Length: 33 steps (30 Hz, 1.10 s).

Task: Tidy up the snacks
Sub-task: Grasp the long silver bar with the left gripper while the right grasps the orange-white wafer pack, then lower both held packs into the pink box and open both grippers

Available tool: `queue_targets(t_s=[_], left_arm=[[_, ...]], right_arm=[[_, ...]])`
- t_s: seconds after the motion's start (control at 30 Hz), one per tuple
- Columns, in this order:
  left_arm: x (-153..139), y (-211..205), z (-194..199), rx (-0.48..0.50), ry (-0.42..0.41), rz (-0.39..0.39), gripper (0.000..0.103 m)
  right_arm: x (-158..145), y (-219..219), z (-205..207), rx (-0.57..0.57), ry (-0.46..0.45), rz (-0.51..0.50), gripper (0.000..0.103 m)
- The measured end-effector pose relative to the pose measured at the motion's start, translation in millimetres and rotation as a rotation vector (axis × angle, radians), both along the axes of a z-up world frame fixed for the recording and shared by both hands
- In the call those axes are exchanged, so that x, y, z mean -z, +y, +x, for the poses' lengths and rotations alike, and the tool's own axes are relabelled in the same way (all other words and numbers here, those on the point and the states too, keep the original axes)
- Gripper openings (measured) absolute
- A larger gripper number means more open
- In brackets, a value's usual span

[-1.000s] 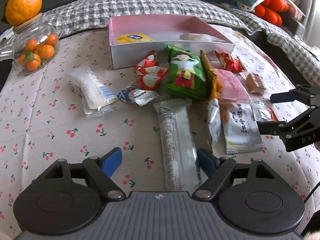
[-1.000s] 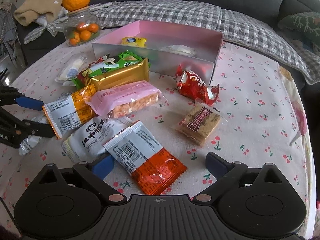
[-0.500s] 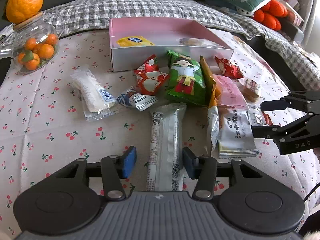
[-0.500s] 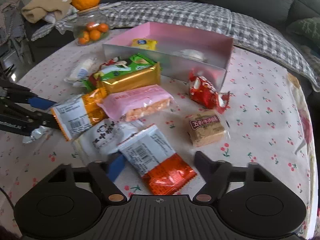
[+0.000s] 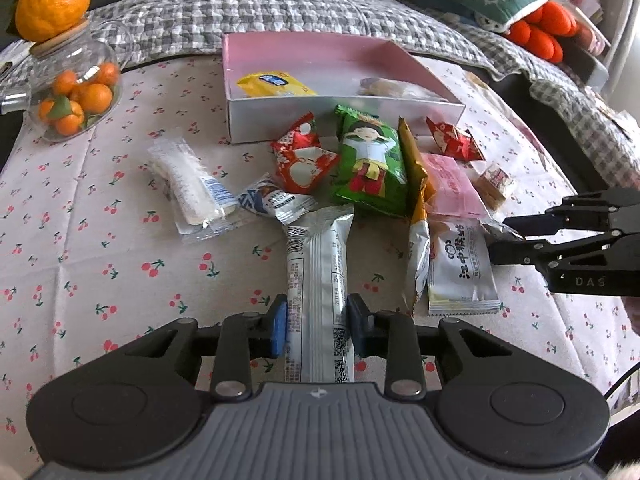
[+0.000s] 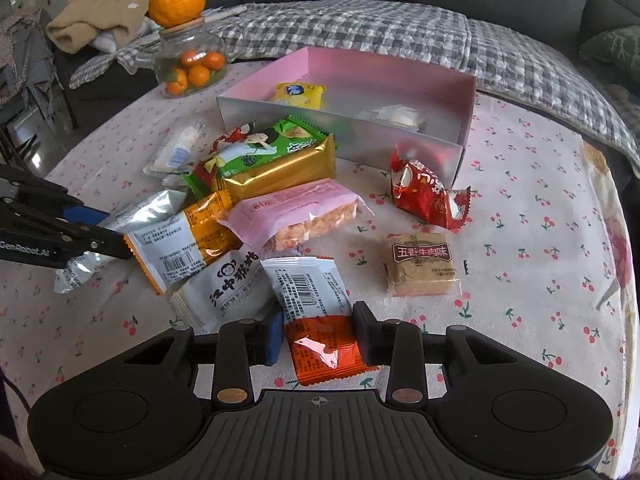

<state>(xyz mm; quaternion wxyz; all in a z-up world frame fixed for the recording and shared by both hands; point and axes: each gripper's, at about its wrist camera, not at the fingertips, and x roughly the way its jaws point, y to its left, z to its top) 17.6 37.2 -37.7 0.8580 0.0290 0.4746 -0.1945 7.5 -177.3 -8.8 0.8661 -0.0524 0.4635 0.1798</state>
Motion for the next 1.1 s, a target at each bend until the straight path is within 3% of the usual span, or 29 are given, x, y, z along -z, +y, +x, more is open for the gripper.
queue_targets(t_s=[0.73,1.1], left_arm=[[-37,13,10,-0.065,-0.032,-0.114,0.028],[-45,1,42,-0.134,-0.028,-0.170,0.028]], right_arm=[[-45,-1,26,0.122,-0.074,0.109,0.034],[-59,-11,66,0.269,-0.101,0.165,0.034]])
